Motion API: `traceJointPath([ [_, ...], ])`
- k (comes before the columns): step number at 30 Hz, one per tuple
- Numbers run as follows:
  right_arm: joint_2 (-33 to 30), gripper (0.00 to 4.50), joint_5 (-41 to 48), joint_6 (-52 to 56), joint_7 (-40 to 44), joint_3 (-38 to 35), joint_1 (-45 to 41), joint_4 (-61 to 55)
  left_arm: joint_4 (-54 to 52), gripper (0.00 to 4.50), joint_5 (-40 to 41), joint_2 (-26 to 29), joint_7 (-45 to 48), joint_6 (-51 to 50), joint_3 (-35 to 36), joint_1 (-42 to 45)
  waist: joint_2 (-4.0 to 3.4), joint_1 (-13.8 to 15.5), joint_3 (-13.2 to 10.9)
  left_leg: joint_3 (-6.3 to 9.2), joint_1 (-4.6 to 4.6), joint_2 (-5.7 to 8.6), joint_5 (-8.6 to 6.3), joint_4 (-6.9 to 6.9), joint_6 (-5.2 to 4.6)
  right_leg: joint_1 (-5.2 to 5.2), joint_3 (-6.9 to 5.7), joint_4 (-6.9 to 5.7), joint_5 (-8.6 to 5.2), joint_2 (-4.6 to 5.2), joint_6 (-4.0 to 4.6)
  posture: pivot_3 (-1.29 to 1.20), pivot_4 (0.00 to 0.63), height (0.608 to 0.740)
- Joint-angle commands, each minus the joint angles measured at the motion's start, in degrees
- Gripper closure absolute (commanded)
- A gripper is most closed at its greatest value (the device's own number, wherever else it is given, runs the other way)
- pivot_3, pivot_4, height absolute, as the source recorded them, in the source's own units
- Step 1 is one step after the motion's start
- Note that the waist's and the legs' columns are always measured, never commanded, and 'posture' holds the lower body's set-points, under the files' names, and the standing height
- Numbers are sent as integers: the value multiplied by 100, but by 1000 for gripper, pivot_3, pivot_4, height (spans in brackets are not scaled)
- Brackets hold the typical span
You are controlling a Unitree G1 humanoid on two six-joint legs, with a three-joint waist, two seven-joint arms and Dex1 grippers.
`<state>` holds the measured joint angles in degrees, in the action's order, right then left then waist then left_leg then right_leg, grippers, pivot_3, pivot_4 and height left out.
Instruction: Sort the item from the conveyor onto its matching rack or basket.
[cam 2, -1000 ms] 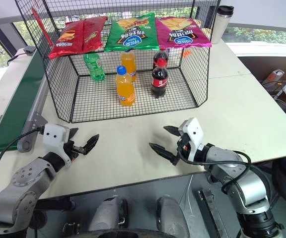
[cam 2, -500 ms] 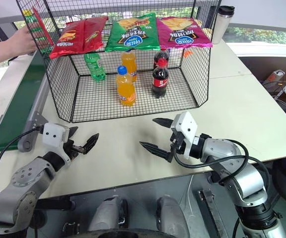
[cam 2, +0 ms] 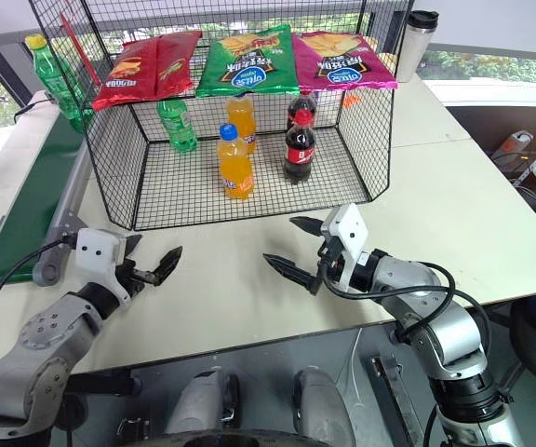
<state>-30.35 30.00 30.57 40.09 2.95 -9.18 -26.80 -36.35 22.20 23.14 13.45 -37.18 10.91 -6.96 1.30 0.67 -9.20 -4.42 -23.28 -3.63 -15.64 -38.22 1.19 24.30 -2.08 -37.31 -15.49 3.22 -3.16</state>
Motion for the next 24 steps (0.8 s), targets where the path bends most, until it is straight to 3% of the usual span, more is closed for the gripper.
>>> traceJointPath([
  [1, 9, 0, -19, -96, 17, -76, -87, -3, -201, 30, -365, -17, -349, 299, 289, 169, 0, -2, 0, 0, 0, 0, 0, 0, 0, 0, 0, 0, 1, 0, 0, 0, 150, 740],
  [7, 9, 0, 31, -208, 201, -75, -122, 30, -298, 30, -518, -163, -876, 65, 684, 566, 0, -2, 0, 0, 0, 0, 0, 0, 0, 0, 0, 0, 5, -1, -8, 0, 150, 740],
  [15, 31, 0, 6, -244, 287, -20, -188, -33, 164, 30, -162, -206, -981, -179, 1829, 585, 0, -13, 0, 1, 1, -1, 0, 1, 0, 0, -3, -1, 7, -5, -12, 0, 150, 740],
  [19, 54, 0, 15, -168, 251, 32, -278, -68, 615, 30, -12, -32, -878, -204, 2335, 599, 0, -11, 0, -1, 1, -1, 0, 0, 0, 0, -6, -1, 7, -3, -11, 0, 150, 740],
  [24, 31, 0, 84, -59, 233, 36, -487, -130, 867, 30, 213, 220, -475, -212, 2472, 438, 0, -7, 0, -1, 0, -1, 0, 0, 0, 0, -8, -1, 6, -1, -11, 0, 150, 740],
])
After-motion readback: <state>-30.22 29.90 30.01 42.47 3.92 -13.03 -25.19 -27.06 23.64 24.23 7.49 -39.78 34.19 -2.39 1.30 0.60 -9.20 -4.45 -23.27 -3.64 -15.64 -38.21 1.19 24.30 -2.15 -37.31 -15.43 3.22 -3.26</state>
